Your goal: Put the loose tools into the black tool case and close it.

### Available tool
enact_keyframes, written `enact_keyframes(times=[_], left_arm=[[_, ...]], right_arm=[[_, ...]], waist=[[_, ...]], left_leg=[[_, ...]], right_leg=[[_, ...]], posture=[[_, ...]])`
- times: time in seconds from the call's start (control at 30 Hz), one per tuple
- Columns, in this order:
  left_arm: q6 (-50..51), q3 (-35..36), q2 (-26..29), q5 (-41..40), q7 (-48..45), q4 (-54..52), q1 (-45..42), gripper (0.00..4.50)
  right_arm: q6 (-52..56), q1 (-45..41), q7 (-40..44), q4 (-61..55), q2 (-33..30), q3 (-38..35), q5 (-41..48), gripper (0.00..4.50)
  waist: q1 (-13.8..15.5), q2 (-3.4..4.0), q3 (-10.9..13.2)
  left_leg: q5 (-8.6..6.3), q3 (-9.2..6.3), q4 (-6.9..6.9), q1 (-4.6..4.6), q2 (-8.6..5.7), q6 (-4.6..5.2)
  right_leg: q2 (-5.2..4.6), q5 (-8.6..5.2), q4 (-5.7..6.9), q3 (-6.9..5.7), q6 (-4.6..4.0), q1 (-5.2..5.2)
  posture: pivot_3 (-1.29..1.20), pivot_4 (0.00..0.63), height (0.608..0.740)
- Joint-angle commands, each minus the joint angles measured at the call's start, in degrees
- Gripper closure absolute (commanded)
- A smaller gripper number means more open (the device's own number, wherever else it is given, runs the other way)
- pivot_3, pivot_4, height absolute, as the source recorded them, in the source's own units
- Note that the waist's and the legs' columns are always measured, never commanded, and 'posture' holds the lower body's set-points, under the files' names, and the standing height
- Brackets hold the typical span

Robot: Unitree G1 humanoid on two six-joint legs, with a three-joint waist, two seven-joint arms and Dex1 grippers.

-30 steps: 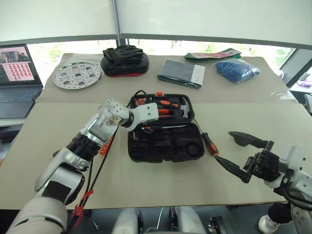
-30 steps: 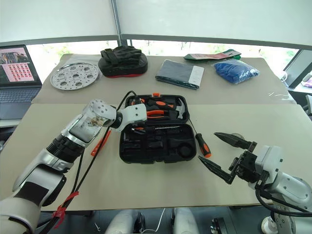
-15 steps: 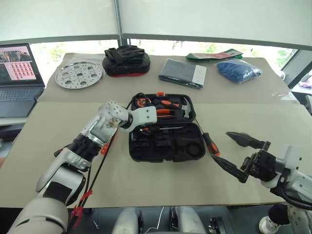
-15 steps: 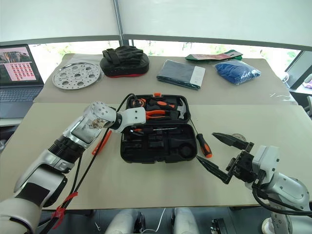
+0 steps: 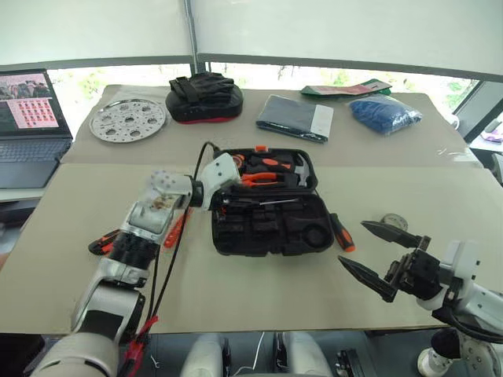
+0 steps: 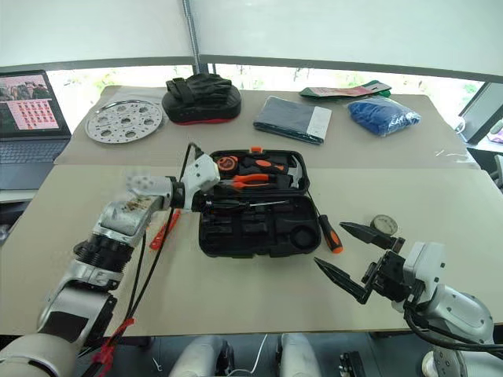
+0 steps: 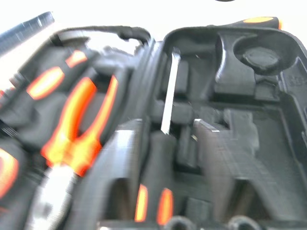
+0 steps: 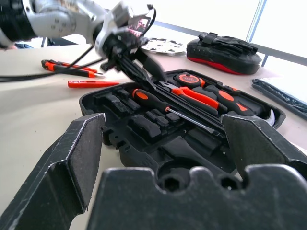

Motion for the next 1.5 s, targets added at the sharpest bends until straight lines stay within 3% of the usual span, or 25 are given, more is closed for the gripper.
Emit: enact_keyframes(times=[0.03,0.33,0.47,0.57,0.67,0.83,1.0,1.13,1.23,1.5], left_arm=[[-2.9,0.0,-1.84,0.63,2.02,2.28,-0.22,4.47],[-1.55,-3.44,-3.63,5.15,5.77,6.52,0.99,4.47],[3.21,-4.44,-4.26,5.38,5.88,7.08,1.65,4.47],[0.34,-1.33,-4.62,2.73,6.26,4.44,3.27,4.47],[-7.31,5.29,-4.0,-3.25,4.42,-1.07,5.96,3.69],[-14.58,16.58,2.8,-18.96,-10.36,-14.52,16.19,1.86],[-18.12,24.55,12.27,-22.14,-15.59,-20.45,29.39,0.01],[-19.52,34.61,16.5,-24.72,-16.74,-21.35,43.76,0.01],[-19.05,38.36,16.91,-26.74,-16.4,-24.43,50.87,0.01],[-14.97,34.04,15.62,-29.92,-12.93,-32.38,50.47,0.01]], right_arm=[[-0.86,-0.26,-0.62,-1.8,0.1,-0.59,0.15,0.0],[0.02,-0.51,-2.15,-2.84,0.05,-0.32,0.25,0.0],[0.23,-0.5,-2.87,-3.33,0.13,0.01,0.14,0.0],[0.23,-0.26,-3.73,-3.7,0.2,-0.42,-0.03,0.0],[0.55,1.17,-4.46,-3.11,-0.33,-2.5,0.02,0.0],[-1.04,6.56,-4.74,1.66,-0.42,-7.6,-2.77,0.0],[-2.39,11.96,-5.46,7.64,-0.13,-10.21,-7.42,0.0],[-0.84,15.04,-7.68,8.74,-0.26,-10.52,-10.36,0.0],[3.48,11.7,-10.08,6.35,-1.52,-9.46,-9.02,0.0],[28.71,-6.67,-16.47,2.6,-10.69,2.05,-9.55,0.0]], waist=[[-0.02,0.0,0.0],[0.1,0.04,-0.03],[0.33,0.12,-0.09],[0.32,0.35,-0.25],[-0.03,0.51,-0.35],[-0.85,0.53,-0.33],[-0.98,0.92,-0.54],[-0.94,0.95,-0.53],[-0.91,0.95,-0.52],[-0.2,1.04,-0.47]], left_leg=[[-0.01,0.0,0.01,0.0,-0.02,0.01],[-0.04,0.01,0.01,0.17,-0.03,0.07],[-0.38,-0.01,-0.01,0.81,0.02,0.63],[-0.41,0.01,0.0,0.84,0.01,0.68],[-0.4,0.01,-0.01,0.81,0.04,0.66],[-0.12,0.04,-0.15,0.68,0.15,0.09],[-0.18,0.1,-0.46,0.92,0.13,0.09],[-0.28,0.11,-0.71,0.91,0.13,0.27],[-0.33,0.09,-0.76,0.92,0.18,0.33],[-0.23,0.07,-0.76,0.88,0.14,0.41]], right_leg=[[-0.01,0.01,-0.01,0.01,0.02,0.0],[-0.04,0.03,-0.03,0.03,0.05,0.21],[-0.07,0.02,-0.15,0.0,0.06,0.9],[-0.13,0.03,-0.16,0.03,0.08,0.92],[-0.16,0.04,-0.14,0.11,0.08,0.84],[-0.15,-0.03,-0.11,0.09,-0.05,0.61],[-0.16,-0.1,-0.25,0.14,-0.1,0.72],[-0.21,-0.21,-0.27,0.14,-0.11,0.62],[-0.23,-0.3,-0.27,0.14,-0.18,0.56],[-0.35,-0.33,-0.25,0.08,-0.5,0.57]], posture=[[0.0,0.15,0.74],[0.0,0.15,0.74],[0.0,0.15,0.74],[0.0,0.15,0.74],[0.0,0.15,0.74],[0.0,0.15,0.74],[0.0,0.15,0.74],[0.0,0.15,0.74],[0.0,0.15,0.74],[0.0,0.15,0.74]])
